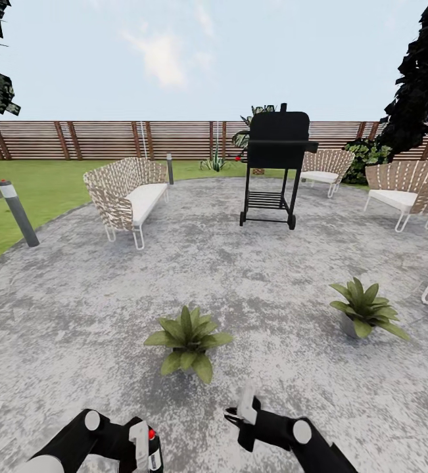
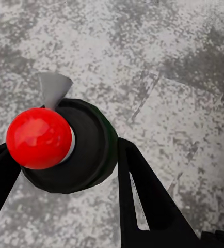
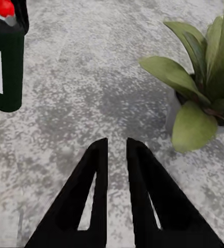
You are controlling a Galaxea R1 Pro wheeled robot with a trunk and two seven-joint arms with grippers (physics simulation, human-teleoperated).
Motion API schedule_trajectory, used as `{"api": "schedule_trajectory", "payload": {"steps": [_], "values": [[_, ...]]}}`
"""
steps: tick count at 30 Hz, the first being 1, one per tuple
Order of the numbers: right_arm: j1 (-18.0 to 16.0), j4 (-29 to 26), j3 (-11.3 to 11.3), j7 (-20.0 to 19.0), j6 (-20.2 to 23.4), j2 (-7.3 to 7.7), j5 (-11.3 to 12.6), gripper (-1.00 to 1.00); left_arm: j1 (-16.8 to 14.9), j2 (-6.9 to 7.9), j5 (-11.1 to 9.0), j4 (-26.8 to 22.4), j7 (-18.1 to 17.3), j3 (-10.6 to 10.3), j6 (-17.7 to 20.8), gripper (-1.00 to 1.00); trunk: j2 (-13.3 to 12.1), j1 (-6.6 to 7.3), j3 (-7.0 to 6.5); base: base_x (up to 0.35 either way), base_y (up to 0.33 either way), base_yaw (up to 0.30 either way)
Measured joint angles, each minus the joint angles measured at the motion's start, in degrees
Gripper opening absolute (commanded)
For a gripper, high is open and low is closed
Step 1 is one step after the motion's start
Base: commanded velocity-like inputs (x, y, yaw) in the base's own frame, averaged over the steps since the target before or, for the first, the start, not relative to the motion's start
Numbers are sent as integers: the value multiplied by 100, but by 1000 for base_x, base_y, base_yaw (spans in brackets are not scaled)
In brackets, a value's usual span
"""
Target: Pick up the pesticide atomizer in the garden and spray insectifuge to fully cover both potted plants in the garden.
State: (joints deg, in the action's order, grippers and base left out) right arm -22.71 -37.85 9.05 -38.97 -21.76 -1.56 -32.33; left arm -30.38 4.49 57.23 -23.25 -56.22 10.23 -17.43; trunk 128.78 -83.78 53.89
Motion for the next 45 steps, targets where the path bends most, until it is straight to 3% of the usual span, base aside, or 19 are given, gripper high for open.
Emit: {"api": "schedule_trajectory", "payload": {"steps": [2, 8, 20, 32, 38, 45], "values": [[-3, -44, 5, -160, 0, -18, -2, -100, 0, -132, 56, -15, 9, -35, -1, -100, 0, 0, 0, 0, 0, 0], [1, -50, 8, -221, 8, -177, -10, -100, 4, -279, 200, -307, 37, -180, 18, -100, 0, 0, 0, 0, 0, 0], [-4, -44, 8, -226, 10, -217, -6, -100, -1, -685, 231, -497, 51, -383, 16, -100, 0, 0, 0, 0, 0, 0], [-4, -43, 8, -234, 9, -364, -10, -100, -1, -846, 250, -587, 257, -437, 17, -100, 0, 0, 0, 0, 0, 0], [-3, -46, 8, -234, 9, -426, -9, -100, 7, -851, 506, -581, 453, -423, 21, -100, 0, 0, 0, 0, 0, 0], [-3, -43, 8, -234, 10, -449, -9, -100, 8, -886, 531, -579, 541, -421, 17, -100, 0, 0, 0, 0, 0, 0]]}}
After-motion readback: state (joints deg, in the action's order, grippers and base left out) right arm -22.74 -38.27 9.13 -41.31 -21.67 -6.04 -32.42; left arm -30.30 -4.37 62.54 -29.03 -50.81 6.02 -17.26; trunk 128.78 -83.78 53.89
